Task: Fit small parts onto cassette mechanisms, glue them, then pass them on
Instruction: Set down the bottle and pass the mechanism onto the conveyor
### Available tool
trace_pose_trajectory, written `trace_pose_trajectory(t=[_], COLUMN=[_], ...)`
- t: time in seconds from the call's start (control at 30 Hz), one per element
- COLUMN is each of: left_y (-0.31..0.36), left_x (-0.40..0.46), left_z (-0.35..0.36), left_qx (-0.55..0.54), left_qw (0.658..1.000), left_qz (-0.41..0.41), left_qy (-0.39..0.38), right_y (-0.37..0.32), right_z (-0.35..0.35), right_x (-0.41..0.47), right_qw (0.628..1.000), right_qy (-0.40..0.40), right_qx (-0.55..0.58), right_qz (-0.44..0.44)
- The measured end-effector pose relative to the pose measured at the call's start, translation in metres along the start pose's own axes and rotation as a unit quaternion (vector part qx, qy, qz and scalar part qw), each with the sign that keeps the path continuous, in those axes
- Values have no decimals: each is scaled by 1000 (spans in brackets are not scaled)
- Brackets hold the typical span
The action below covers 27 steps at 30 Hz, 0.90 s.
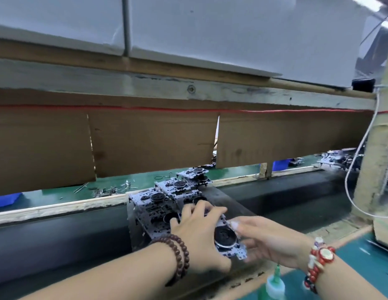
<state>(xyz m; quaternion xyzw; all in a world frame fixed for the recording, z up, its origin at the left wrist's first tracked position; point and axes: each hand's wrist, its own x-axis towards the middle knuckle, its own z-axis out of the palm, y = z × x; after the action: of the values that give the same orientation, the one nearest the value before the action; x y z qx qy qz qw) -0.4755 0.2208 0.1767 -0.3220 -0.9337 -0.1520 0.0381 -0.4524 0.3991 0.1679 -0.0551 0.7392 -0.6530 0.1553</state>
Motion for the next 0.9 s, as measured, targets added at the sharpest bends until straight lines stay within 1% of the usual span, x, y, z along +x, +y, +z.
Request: trace_pose_trajectory(t=[0.07, 0.17, 0.27, 0.33, 0.43, 0.57, 0.63, 0.7, 0.77, 0.9], left_y=[0, 2, 10, 16, 13, -8, -15, -17, -13, 1], left_x=[13, 29, 43, 49, 50, 43, 38, 35, 31, 16], left_z=[11, 23, 28, 30, 36, 34, 32, 29, 28, 26], left_qx=[-6, -19, -10, 6, 46, 81, 103, 127, 145, 157], left_qw=[1000, 1000, 1000, 1000, 998, 990, 986, 985, 983, 983], left_qz=[-13, -16, -15, -18, -38, -102, -113, -108, -103, -90], left_qy=[-12, -17, 8, 10, -10, -55, -70, -55, -38, -35], right_y=[4, 9, 13, 13, 15, 22, 24, 25, 25, 24], right_z=[-6, -18, -28, -31, -27, -22, -20, -15, -11, -8], right_x=[3, 4, 3, 4, 8, 18, 21, 23, 27, 23], right_qw=[999, 998, 995, 993, 990, 980, 978, 976, 966, 917], right_qy=[34, 61, 91, 105, 130, 189, 198, 206, 228, 275], right_qx=[-16, 4, 34, 55, 53, 49, 23, -25, -96, -273], right_qz=[-4, 2, 12, 11, -2, -47, -62, -68, -75, -98])
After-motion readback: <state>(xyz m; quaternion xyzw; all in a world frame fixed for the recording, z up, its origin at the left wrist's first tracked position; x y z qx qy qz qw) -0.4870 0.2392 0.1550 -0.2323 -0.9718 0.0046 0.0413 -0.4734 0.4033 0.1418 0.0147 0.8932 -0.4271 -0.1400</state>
